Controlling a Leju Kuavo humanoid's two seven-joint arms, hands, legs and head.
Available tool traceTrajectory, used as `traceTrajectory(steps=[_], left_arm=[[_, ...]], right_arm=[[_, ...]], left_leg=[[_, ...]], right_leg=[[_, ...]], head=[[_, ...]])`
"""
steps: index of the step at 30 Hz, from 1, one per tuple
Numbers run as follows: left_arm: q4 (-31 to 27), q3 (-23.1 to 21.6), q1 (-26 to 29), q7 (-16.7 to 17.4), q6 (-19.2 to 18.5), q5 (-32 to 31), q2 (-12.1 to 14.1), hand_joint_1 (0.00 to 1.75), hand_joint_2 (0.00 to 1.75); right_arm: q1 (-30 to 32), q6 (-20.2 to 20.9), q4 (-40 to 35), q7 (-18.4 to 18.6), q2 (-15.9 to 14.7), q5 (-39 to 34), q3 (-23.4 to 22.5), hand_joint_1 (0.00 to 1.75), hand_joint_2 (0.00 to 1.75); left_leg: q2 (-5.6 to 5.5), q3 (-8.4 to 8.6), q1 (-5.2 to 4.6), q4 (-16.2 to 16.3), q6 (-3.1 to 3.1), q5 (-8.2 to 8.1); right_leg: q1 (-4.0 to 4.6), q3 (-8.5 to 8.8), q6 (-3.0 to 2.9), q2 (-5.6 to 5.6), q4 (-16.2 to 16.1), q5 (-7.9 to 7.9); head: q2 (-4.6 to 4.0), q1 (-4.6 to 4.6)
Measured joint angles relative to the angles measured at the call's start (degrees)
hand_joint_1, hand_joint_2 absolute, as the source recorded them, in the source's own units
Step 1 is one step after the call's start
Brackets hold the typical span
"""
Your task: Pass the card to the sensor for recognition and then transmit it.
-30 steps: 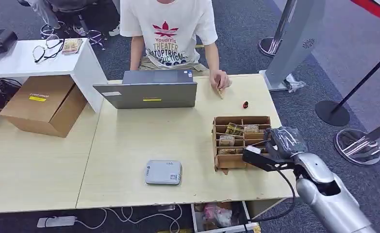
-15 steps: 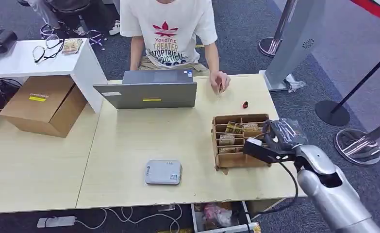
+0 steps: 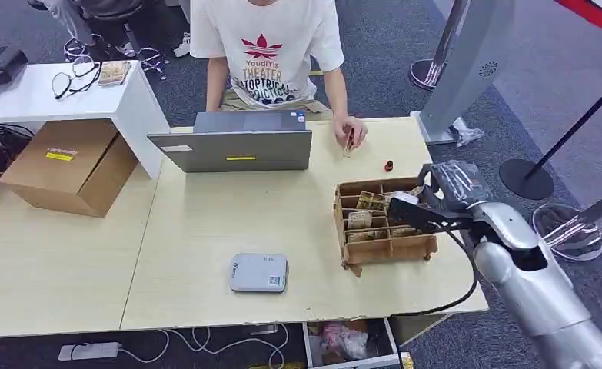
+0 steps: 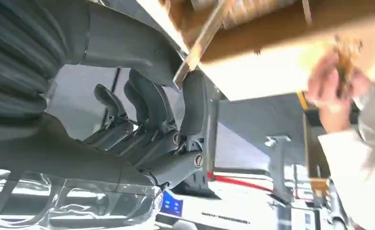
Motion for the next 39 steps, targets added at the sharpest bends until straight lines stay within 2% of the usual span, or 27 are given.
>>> traceTrajectory(steps=[11,14,27,33,39], left_arm=[[0.18,0.00,0.10,-0.26,0.17,-0.61,-0.35,0.00,0.00],[0.18,0.00,0.09,-0.24,0.22,-0.48,-0.37,0.00,0.00],[0.39,0.00,-0.11,-0.24,0.35,0.09,-0.50,0.00,0.00],[0.74,0.00,-0.62,0.09,0.35,0.42,-0.48,0.00,0.00],[1.33,0.00,-1.26,0.48,0.13,0.85,-0.28,0.00,0.00]], right_arm=[[-8.23,-0.07,1.93,-0.57,-0.81,-2.69,1.84,1.55,1.75],[-10.19,-0.19,2.56,-0.70,-1.00,-3.61,2.12,1.62,1.75],[-17.68,-0.24,9.43,-0.90,-0.41,-4.98,2.84,1.64,1.75],[-20.85,-0.42,14.52,-1.18,1.51,-4.96,3.06,1.66,1.75],[-25.91,-2.36,22.24,-1.57,5.70,-4.15,4.06,1.69,1.75]], left_leg=[[-0.04,-0.02,0.00,0.01,0.02,0.00],[-0.04,-0.02,0.00,0.01,0.02,0.01],[-0.09,-0.05,0.00,0.02,0.02,0.01],[-0.13,-0.08,0.01,0.01,0.02,0.01],[-0.14,-0.04,0.02,0.02,0.02,0.07]], right_leg=[[0.00,-0.01,0.01,-0.02,0.00,0.00],[0.00,0.00,0.01,-0.02,0.00,0.00],[0.00,0.00,0.01,-0.05,0.01,0.00],[0.01,0.00,0.01,-0.07,0.02,0.00],[0.02,0.00,0.00,-0.08,0.04,0.01]], head=[[0.00,0.00],[0.00,-0.02],[0.00,0.00],[0.00,0.00],[0.00,0.00]])
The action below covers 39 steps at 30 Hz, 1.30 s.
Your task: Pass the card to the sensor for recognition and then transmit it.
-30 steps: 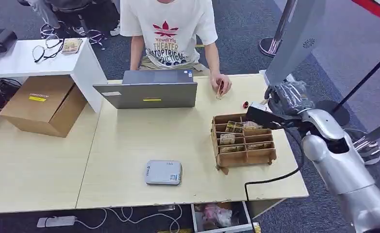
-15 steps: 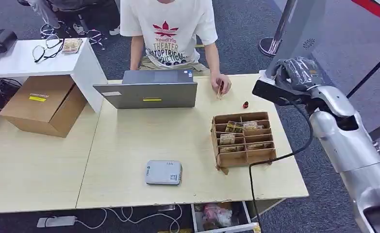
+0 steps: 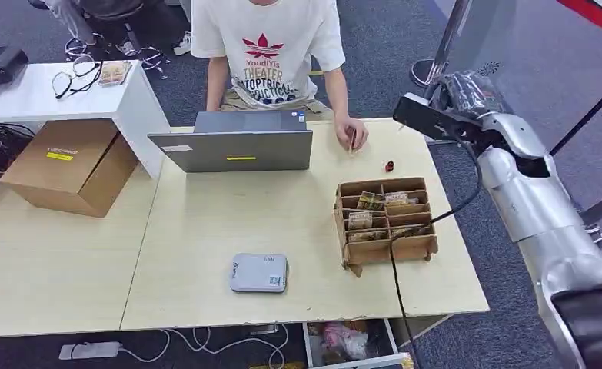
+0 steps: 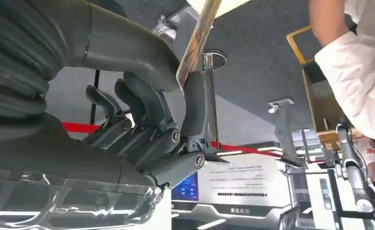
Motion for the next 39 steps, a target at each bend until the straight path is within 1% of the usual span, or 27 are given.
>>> traceTrajectory(steps=[1,10,11,12,13,14,15,19,20,21,22,23,26,28,33,34,37,39], left_arm=[[0.04,0.00,-0.10,0.17,0.04,0.00,0.02,0.00,0.00],[0.33,-0.09,-0.71,0.26,0.24,0.02,0.09,0.00,0.00],[0.33,-0.11,-0.70,0.17,0.28,0.04,0.09,0.00,0.00],[0.33,-0.15,-0.68,-0.07,0.33,0.04,0.09,0.00,0.00],[0.33,-0.22,-0.68,-0.42,0.44,0.02,0.09,0.00,0.00],[0.33,-0.28,-0.68,-0.53,0.48,0.00,0.09,0.00,0.00],[0.33,-0.35,-0.69,-0.61,0.55,-0.02,0.09,0.00,0.00],[0.33,-0.90,-0.59,-1.40,0.72,-0.37,0.09,0.00,0.00],[0.33,-1.09,-0.57,-1.51,0.81,-0.39,0.11,0.00,0.00],[0.33,-1.20,-0.56,-1.53,0.81,-0.44,0.11,0.00,0.00],[0.33,-1.25,-0.57,-1.53,0.83,-0.46,0.11,0.00,0.00],[0.33,-1.27,-0.56,-1.53,0.85,-0.48,0.13,0.00,0.00],[0.33,-1.36,-0.50,-1.51,1.16,-0.50,0.24,0.00,0.00],[0.33,-1.40,-0.50,-1.51,1.18,-0.50,0.31,0.00,0.00],[0.33,-1.59,-0.49,-1.51,1.27,-0.46,0.33,0.00,0.00],[0.31,-1.62,-0.49,-1.51,1.29,-0.41,0.31,0.00,0.00],[0.28,-1.66,-0.50,-1.49,1.33,-0.33,0.28,0.00,0.00],[0.26,-1.68,-0.50,-1.49,1.36,-0.26,0.26,0.00,0.00]], right_arm=[[-0.42,-0.26,0.98,-0.02,0.53,0.02,0.11,1.73,1.75],[-2.26,-1.16,5.87,-0.22,4.27,0.74,0.59,1.73,1.75],[-2.45,-1.27,6.31,-0.28,4.69,0.92,0.70,1.75,1.75],[-2.66,-1.33,6.82,-0.37,5.19,1.16,0.81,1.69,1.75],[-2.95,-1.40,7.45,-0.37,5.75,1.24,0.90,1.75,1.75],[-3.15,-1.42,7.88,-0.37,6.23,1.35,0.94,1.71,1.75],[-3.31,-1.44,8.26,-0.37,6.63,1.51,1.01,1.75,1.75],[-3.41,-1.90,9.57,-0.11,8.36,1.84,1.23,1.75,1.75],[-3.40,-1.94,9.90,0.00,8.77,1.90,1.25,1.71,1.75],[-3.38,-1.99,10.12,0.00,9.08,1.95,1.27,1.75,1.75],[-3.35,-2.10,10.40,0.04,9.39,2.06,1.27,1.75,1.75],[-3.34,-2.12,10.62,0.09,9.65,2.08,1.27,1.73,1.75],[-3.34,-2.34,11.25,0.07,10.39,2.43,1.27,1.75,1.75],[-3.33,-2.45,11.65,0.07,10.76,2.45,1.27,1.71,1.75],[-3.33,-2.45,12.34,0.20,11.42,2.47,1.12,1.71,1.75],[-3.33,-2.45,12.41,0.28,11.48,2.47,1.07,1.75,1.75],[-3.32,-2.45,12.65,0.28,11.66,2.54,0.59,1.71,1.75],[-3.34,-2.43,12.72,0.33,11.70,2.56,0.09,1.75,1.75]], left_leg=[[-0.01,0.00,0.00,0.00,0.00,0.00],[-0.04,-0.03,-0.01,0.00,0.00,0.00],[-0.05,-0.04,0.00,0.00,0.00,0.00],[-0.04,-0.04,-0.01,0.00,0.00,0.00],[-0.03,-0.03,0.00,0.00,0.00,0.00],[-0.03,-0.02,0.00,0.00,0.00,0.00],[-0.03,-0.02,0.00,0.00,0.00,0.00],[-0.05,-0.02,0.00,0.00,0.00,0.00],[-0.04,-0.02,0.00,0.00,0.00,0.00],[-0.04,-0.02,0.00,0.00,0.00,0.00],[-0.03,-0.02,0.00,0.00,0.00,0.00],[-0.04,-0.02,0.00,0.00,0.00,0.00],[-0.04,-0.02,0.00,0.00,0.00,0.00],[-0.04,-0.02,0.00,0.00,0.00,0.00],[-0.04,-0.02,0.00,0.00,0.00,0.00],[-0.04,-0.02,0.00,0.00,0.00,0.00],[-0.04,-0.02,0.00,0.01,0.00,0.00],[-0.04,-0.02,0.00,0.01,0.00,0.00]], right_leg=[[0.00,0.00,0.00,0.00,0.00,0.00],[0.00,0.00,0.00,-0.03,0.00,0.00],[0.00,0.00,0.00,-0.04,0.00,0.00],[0.00,0.00,0.00,-0.03,0.00,0.00],[0.00,-0.01,0.00,-0.02,0.00,0.00],[0.00,-0.01,0.00,-0.01,0.00,0.00],[0.00,0.00,0.00,-0.01,0.00,0.00],[0.00,-0.01,0.00,-0.03,0.00,0.00],[0.00,-0.01,0.00,-0.02,0.00,0.00],[0.00,-0.01,0.00,-0.01,0.00,0.00],[0.00,-0.01,0.00,-0.01,0.00,0.00],[0.00,-0.01,0.00,-0.02,0.00,0.00],[0.00,-0.01,0.00,-0.02,0.00,0.00],[0.00,-0.01,0.00,-0.02,0.00,0.00],[0.00,-0.01,0.00,-0.02,0.00,0.00],[0.00,-0.01,0.00,-0.02,0.00,0.00],[0.00,-0.01,0.00,-0.02,0.00,0.00],[0.00,-0.01,0.00,-0.02,0.00,0.00]], head=[[0.00,-0.02],[0.00,0.00],[0.00,0.00],[0.00,0.00],[0.00,-0.02],[0.00,0.00],[0.00,-0.02],[0.00,-0.02],[0.00,-0.02],[0.00,-0.02],[0.00,0.00],[0.00,0.00],[0.00,0.00],[0.00,0.00],[0.00,-0.02],[0.00,-0.02],[0.00,-0.02],[0.00,0.00]])
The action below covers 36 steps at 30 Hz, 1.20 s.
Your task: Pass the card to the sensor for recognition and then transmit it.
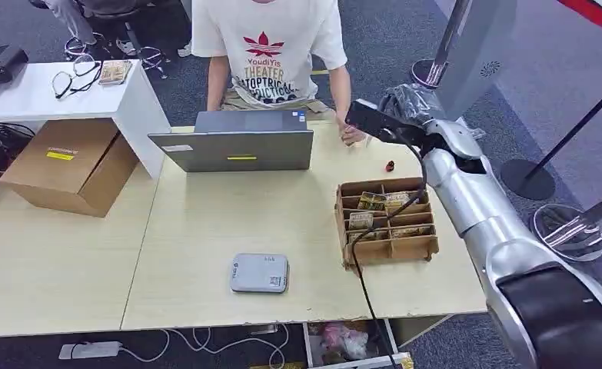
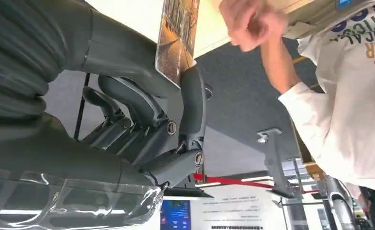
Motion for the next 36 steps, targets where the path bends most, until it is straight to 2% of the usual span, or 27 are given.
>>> traceTrajectory(steps=[25,26,27,28,36], left_arm=[[-1.20,-0.98,0.00,0.04,0.28,0.24,-0.57,0.00,0.00],[-1.27,-0.98,0.01,0.04,0.26,0.24,-0.57,0.00,0.00],[-1.27,-0.98,0.02,0.04,0.26,0.24,-0.57,0.00,0.00],[-1.27,-1.01,0.03,0.04,0.26,0.24,-0.57,0.00,0.00],[-2.03,-1.20,0.36,0.04,0.26,0.09,-0.63,0.00,0.00]], right_arm=[[-0.15,0.15,1.01,0.35,0.61,0.04,-3.12,1.71,1.75],[-0.15,0.15,1.01,0.35,0.63,0.07,-3.15,1.45,1.75],[-0.15,0.15,1.01,0.35,0.66,0.11,-3.17,0.19,1.75],[-0.15,0.15,1.01,0.35,0.68,0.15,-3.17,0.00,1.75],[0.07,-0.31,0.81,0.87,0.83,1.49,-3.21,0.00,1.75]], left_leg=[[-0.08,-0.04,0.00,0.02,0.00,-0.01],[-0.08,-0.04,0.00,0.02,0.00,-0.01],[-0.08,-0.04,0.00,0.01,0.00,-0.01],[-0.08,-0.04,0.00,0.01,0.00,-0.01],[-0.08,-0.02,0.00,0.02,0.00,0.00]], right_leg=[[0.00,-0.03,0.01,-0.04,-0.01,-0.01],[0.00,-0.03,0.01,-0.05,-0.01,-0.01],[0.00,-0.03,0.01,-0.05,-0.01,-0.01],[0.00,-0.02,0.01,-0.05,-0.01,-0.01],[0.00,-0.02,0.01,-0.04,0.00,-0.01]], head=[[0.00,0.00],[0.00,0.00],[0.00,0.00],[0.00,-0.02],[0.00,0.00]])
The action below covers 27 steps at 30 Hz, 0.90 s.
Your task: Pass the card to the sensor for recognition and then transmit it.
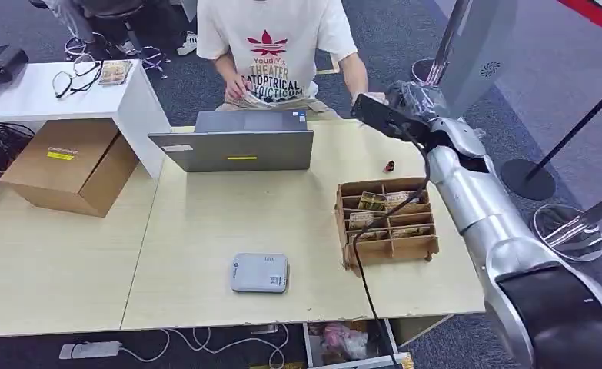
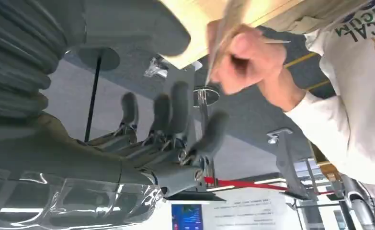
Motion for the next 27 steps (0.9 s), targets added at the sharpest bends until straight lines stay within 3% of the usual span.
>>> traceTrajectory(steps=[12,15,20,27], left_arm=[[-1.99,-0.11,0.91,0.00,0.33,-0.35,-0.46,0.00,0.00],[-2.05,-0.09,1.08,-0.02,0.39,-0.72,-0.46,0.00,0.00],[-2.05,-0.09,1.19,-1.38,0.42,-0.94,-0.54,0.00,0.00],[-2.05,-0.09,1.50,-2.03,0.74,-0.85,-0.81,0.00,0.00]], right_arm=[[3.57,-1.77,-5.60,-0.33,0.00,1.00,-0.26,0.00,1.75],[6.21,-2.10,-8.46,-4.60,0.42,-6.60,-2.61,0.00,1.75],[13.68,1.03,-16.69,-10.12,1.77,-23.52,-8.26,0.00,1.75],[25.51,1.36,-29.54,-11.39,3.12,-37.41,-10.45,0.00,1.75]], left_leg=[[0.00,0.01,0.00,0.00,0.00,0.00],[0.00,0.01,0.01,0.00,0.00,0.00],[-0.04,-0.02,0.01,-0.01,0.00,-0.01],[-0.02,-0.02,0.01,-0.03,0.03,-0.04]], right_leg=[[0.00,-0.01,0.00,0.00,0.00,0.00],[0.01,0.00,0.00,-0.02,0.00,0.00],[0.01,0.00,0.00,-0.04,-0.01,-0.01],[0.01,-0.02,0.03,-0.02,-0.02,-0.07]], head=[[0.00,-0.02],[0.00,0.00],[0.00,-0.02],[0.00,0.04]])
